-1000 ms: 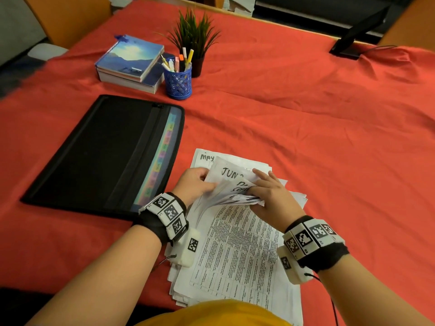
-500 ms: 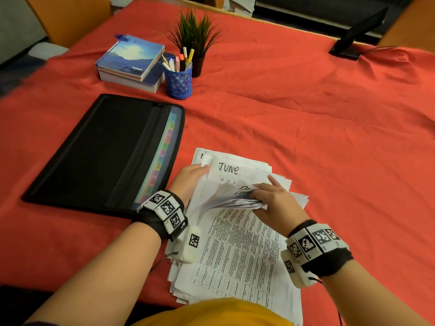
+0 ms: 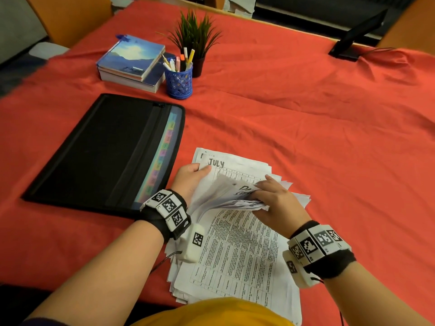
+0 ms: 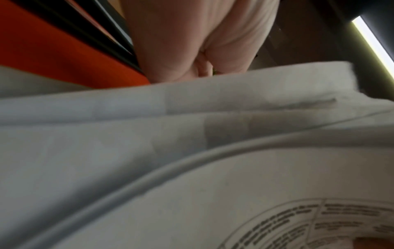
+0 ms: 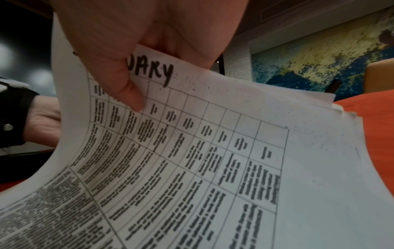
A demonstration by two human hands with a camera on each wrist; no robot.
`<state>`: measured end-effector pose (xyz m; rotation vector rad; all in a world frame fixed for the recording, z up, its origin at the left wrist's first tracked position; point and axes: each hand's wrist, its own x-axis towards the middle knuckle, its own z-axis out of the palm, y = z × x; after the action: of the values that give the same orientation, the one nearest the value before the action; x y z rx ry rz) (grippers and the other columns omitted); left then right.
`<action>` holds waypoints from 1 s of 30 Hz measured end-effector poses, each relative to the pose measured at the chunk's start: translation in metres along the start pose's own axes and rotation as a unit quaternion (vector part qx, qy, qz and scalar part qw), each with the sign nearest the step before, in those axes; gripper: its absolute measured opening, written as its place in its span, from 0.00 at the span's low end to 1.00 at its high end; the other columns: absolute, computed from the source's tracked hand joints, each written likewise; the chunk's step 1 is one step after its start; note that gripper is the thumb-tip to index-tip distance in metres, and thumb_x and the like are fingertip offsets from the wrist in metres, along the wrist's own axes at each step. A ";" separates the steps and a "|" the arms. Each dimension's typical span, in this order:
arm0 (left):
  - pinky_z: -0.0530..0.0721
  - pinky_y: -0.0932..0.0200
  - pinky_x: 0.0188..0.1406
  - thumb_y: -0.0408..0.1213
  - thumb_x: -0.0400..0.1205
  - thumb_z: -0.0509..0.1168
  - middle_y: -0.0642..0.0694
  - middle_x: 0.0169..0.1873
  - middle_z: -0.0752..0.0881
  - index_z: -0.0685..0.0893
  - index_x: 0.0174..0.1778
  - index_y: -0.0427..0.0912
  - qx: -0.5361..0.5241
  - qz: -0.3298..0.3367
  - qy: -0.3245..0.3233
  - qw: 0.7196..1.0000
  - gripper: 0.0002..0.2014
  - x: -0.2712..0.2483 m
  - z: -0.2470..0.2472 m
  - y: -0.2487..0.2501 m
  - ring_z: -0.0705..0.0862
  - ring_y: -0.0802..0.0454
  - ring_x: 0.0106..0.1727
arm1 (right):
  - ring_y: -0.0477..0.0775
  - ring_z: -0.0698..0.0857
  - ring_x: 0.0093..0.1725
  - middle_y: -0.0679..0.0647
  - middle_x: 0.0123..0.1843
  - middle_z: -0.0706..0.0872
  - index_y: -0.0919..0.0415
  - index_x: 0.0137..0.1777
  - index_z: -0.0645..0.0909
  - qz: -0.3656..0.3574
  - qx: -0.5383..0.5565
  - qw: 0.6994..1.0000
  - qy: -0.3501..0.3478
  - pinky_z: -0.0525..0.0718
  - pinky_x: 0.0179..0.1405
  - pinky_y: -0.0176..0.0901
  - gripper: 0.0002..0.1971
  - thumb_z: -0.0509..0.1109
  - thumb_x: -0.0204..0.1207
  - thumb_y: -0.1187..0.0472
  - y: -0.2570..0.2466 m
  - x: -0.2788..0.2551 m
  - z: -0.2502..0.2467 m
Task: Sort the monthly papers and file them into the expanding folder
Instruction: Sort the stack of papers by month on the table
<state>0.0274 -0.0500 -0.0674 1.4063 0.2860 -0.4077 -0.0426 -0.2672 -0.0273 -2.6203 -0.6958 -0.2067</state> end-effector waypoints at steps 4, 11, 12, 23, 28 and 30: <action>0.79 0.45 0.60 0.45 0.74 0.70 0.38 0.48 0.84 0.84 0.52 0.33 -0.009 -0.014 -0.002 1.000 0.19 -0.003 0.001 0.009 0.81 0.44 0.52 | 0.59 0.84 0.46 0.60 0.51 0.83 0.60 0.44 0.87 0.014 0.025 1.000 0.009 0.86 0.43 0.46 0.10 0.69 0.63 0.65 -0.006 -0.002 -0.004; 0.77 0.59 0.43 0.38 0.83 0.61 0.42 0.36 0.85 0.85 0.49 0.24 0.086 -0.058 -0.165 0.981 0.17 -0.023 -0.004 0.016 0.82 0.50 0.39 | 0.57 0.82 0.49 0.58 0.59 0.84 0.59 0.44 0.87 0.042 0.011 0.999 -0.006 0.84 0.49 0.48 0.10 0.70 0.63 0.67 -0.001 0.000 -0.001; 0.78 0.58 0.48 0.40 0.83 0.61 0.45 0.39 0.87 0.86 0.47 0.29 0.098 -0.047 -0.152 0.982 0.17 -0.025 -0.004 0.018 0.84 0.50 0.43 | 0.60 0.82 0.49 0.53 0.51 0.87 0.57 0.44 0.88 0.031 -0.011 0.999 -0.003 0.82 0.49 0.48 0.11 0.68 0.63 0.64 -0.001 0.001 -0.002; 0.78 0.59 0.41 0.31 0.79 0.67 0.42 0.52 0.84 0.78 0.64 0.36 0.276 0.023 0.021 0.961 0.17 -0.011 -0.007 0.005 0.81 0.49 0.48 | 0.53 0.84 0.38 0.50 0.42 0.85 0.59 0.42 0.86 0.063 0.052 0.994 -0.077 0.74 0.35 0.33 0.10 0.67 0.61 0.65 -0.008 0.008 -0.007; 0.81 0.52 0.46 0.24 0.76 0.66 0.32 0.37 0.87 0.87 0.41 0.25 0.274 0.060 -0.072 0.957 0.05 -0.012 -0.013 0.002 0.81 0.49 0.39 | 0.51 0.84 0.46 0.52 0.53 0.85 0.59 0.40 0.85 0.063 0.062 0.992 -0.091 0.76 0.42 0.32 0.09 0.68 0.60 0.65 -0.004 0.006 -0.008; 0.83 0.57 0.49 0.23 0.75 0.68 0.38 0.40 0.90 0.89 0.44 0.31 0.273 0.057 -0.093 0.956 0.06 -0.015 -0.015 0.004 0.85 0.53 0.41 | 0.51 0.85 0.45 0.51 0.49 0.86 0.58 0.39 0.85 0.052 0.059 0.992 -0.102 0.75 0.42 0.31 0.08 0.69 0.60 0.65 -0.005 0.006 -0.008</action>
<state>0.0164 -0.0330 -0.0599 1.8995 -0.0744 -0.5455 -0.0401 -0.2640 -0.0173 -2.5782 -0.6143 0.1305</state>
